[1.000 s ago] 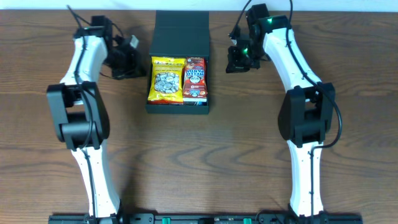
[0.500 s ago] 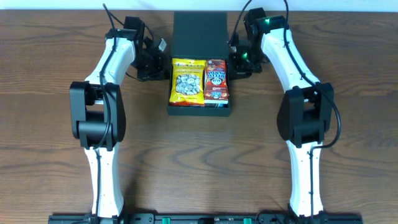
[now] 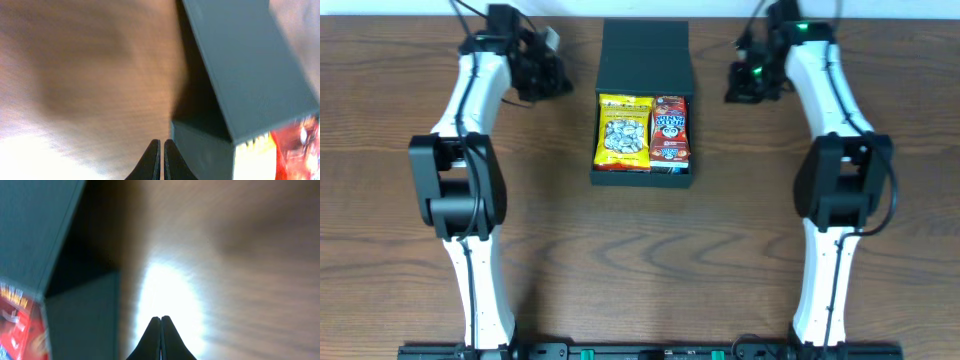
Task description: Pack container
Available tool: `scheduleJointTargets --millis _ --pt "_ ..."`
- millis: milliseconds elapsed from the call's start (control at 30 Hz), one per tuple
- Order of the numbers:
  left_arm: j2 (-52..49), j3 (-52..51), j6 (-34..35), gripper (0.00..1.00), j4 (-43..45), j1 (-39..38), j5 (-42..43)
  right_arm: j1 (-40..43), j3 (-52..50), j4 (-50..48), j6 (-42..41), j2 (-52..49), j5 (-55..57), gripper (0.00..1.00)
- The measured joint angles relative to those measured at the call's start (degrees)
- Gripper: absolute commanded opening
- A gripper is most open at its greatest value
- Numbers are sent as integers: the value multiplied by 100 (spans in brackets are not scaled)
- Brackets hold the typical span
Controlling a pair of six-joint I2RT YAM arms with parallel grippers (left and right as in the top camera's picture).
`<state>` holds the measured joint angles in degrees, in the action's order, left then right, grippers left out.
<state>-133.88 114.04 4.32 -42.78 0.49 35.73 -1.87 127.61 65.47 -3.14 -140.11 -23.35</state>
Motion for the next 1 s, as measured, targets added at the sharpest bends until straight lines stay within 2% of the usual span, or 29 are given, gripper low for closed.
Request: scheduleJointTargets --millis 200,400,633,833,1000 --pt "-81 22 586 6 734 68 -122 50 15 -1067 -326 -94 -503 1" --pt "-625 22 1261 6 1355 -42 109 -101 28 -1878 -914 -728 -1484 1" --pt "-837 22 1679 6 1534 -229 468 -199 28 -2094 -1311 -1145 -2135 1" --pt "-837 22 1676 6 1528 -581 627 -415 28 -2061 -1375 -1145 -2319 1" --pt "-841 22 1547 6 1078 -529 953 -415 28 -1751 -1370 -1145 -2455 1"
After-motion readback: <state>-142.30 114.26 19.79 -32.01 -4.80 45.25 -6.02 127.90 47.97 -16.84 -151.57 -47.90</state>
